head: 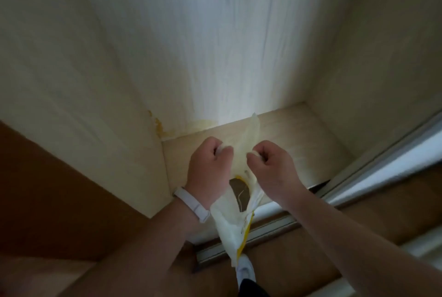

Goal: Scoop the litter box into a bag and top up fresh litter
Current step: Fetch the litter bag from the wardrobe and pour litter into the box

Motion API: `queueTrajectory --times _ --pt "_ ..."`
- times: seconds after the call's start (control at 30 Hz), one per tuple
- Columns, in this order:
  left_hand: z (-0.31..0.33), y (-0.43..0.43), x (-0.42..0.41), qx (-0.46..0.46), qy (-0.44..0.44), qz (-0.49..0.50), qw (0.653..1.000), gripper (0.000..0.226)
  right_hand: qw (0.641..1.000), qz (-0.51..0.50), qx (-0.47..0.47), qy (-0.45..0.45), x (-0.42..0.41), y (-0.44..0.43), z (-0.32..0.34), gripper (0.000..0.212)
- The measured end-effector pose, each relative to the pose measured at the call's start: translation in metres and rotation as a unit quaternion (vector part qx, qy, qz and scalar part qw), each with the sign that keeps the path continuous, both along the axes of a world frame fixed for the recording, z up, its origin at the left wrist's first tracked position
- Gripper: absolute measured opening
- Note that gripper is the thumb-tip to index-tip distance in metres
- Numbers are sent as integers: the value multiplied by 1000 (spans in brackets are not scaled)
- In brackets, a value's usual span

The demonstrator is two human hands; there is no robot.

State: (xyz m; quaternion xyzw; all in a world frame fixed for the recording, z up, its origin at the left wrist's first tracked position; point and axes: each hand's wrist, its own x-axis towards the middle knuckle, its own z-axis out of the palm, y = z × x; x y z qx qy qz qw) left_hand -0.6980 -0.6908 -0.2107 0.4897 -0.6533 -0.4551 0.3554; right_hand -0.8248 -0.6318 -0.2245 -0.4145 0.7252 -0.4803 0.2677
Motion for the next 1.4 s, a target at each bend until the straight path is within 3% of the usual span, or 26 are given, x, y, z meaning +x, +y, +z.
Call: queueTrajectory --times 0.17,0.43,0.6,0.87,1.0,1.27,1.4 --pt "40 54 52 -50 29 -76 995 32 997 -33 -39 58 53 65 39 17" --pt "59 142 186 -101 65 -101 988 27 992 -86 -82 47 185 156 68 21" --pt "48 181 272 -39 81 -53 994 23 998 -29 -47 37 260 187 72 20" --pt "56 215 417 -80 73 93 990 25 981 190 -30 31 397 192 71 19" --pt "55 219 480 -79 38 213 973 22 960 272 -21 55 451 169 70 20" --pt "43 241 572 -52 85 422 901 32 882 466 -8 66 558 124 66 13" --pt "37 253 608 -18 96 543 834 32 823 565 -14 55 614 99 55 18"
